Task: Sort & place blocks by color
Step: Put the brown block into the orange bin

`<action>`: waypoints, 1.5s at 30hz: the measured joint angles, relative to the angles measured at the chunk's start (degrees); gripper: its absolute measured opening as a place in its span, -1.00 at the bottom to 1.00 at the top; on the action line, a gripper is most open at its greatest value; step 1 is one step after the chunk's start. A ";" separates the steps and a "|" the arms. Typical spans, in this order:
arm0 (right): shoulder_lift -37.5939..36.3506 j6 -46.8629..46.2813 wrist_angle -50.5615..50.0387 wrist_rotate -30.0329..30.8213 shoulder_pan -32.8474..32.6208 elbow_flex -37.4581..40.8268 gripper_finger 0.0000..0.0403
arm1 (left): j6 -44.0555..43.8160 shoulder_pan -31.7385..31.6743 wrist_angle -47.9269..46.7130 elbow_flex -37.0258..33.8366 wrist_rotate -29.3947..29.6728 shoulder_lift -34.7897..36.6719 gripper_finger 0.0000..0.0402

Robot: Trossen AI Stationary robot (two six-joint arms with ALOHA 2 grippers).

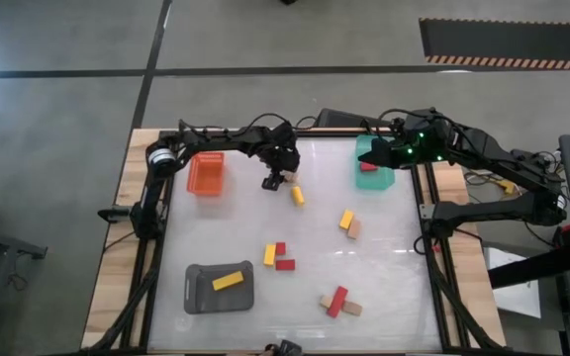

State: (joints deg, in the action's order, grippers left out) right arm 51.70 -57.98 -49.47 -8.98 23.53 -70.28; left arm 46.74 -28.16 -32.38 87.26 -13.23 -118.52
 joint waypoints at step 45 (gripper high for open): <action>0.66 7.00 0.50 0.11 0.00 0.00 -0.18 | -10.46 -0.13 3.56 -3.91 0.56 2.72 -1.00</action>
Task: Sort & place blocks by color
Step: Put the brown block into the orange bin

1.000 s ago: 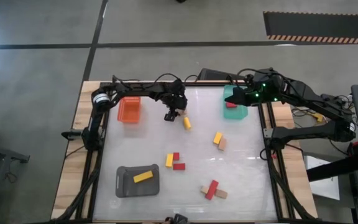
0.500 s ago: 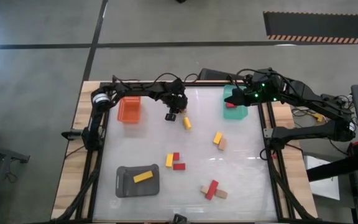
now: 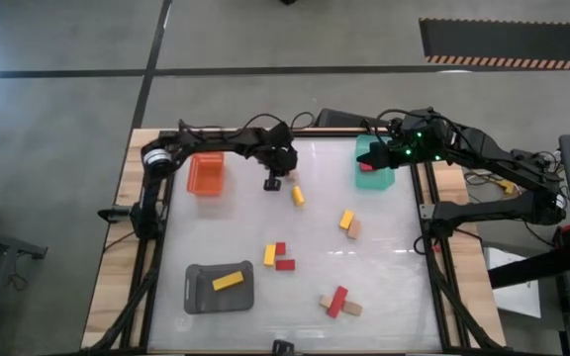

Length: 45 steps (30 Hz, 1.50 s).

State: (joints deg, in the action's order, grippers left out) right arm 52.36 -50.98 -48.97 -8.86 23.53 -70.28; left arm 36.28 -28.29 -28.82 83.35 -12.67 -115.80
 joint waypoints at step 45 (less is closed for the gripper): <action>0.37 -0.80 -0.08 -0.07 0.02 -0.02 -0.18 | 2.09 -1.36 13.22 -6.36 -0.61 -1.15 0.22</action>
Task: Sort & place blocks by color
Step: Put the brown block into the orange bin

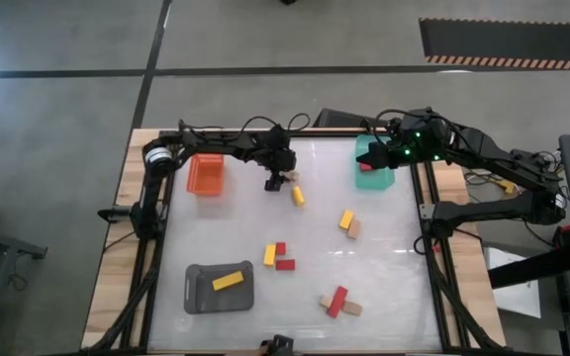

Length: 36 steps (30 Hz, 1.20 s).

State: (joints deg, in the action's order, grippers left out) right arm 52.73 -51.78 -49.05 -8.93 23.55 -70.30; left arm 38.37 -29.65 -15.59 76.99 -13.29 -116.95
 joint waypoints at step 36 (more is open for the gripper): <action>0.07 15.07 7.96 9.59 2.86 0.00 -0.18 | -42.61 -2.78 -16.07 -1.42 18.86 25.64 -0.35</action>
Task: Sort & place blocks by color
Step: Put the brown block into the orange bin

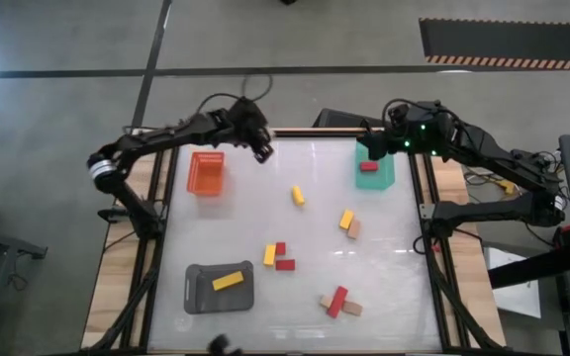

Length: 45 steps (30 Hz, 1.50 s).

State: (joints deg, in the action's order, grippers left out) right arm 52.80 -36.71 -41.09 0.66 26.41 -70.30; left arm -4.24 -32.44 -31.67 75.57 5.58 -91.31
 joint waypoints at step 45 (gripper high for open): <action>10.97 6.69 8.80 -5.46 4.37 -0.02 -0.18 | -29.34 -11.07 -20.31 -22.23 6.93 2.36 -0.33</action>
State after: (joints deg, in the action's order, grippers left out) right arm 63.77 -30.02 -32.29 -4.80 30.79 -70.32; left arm -33.58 -43.51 -51.98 53.35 12.50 -88.95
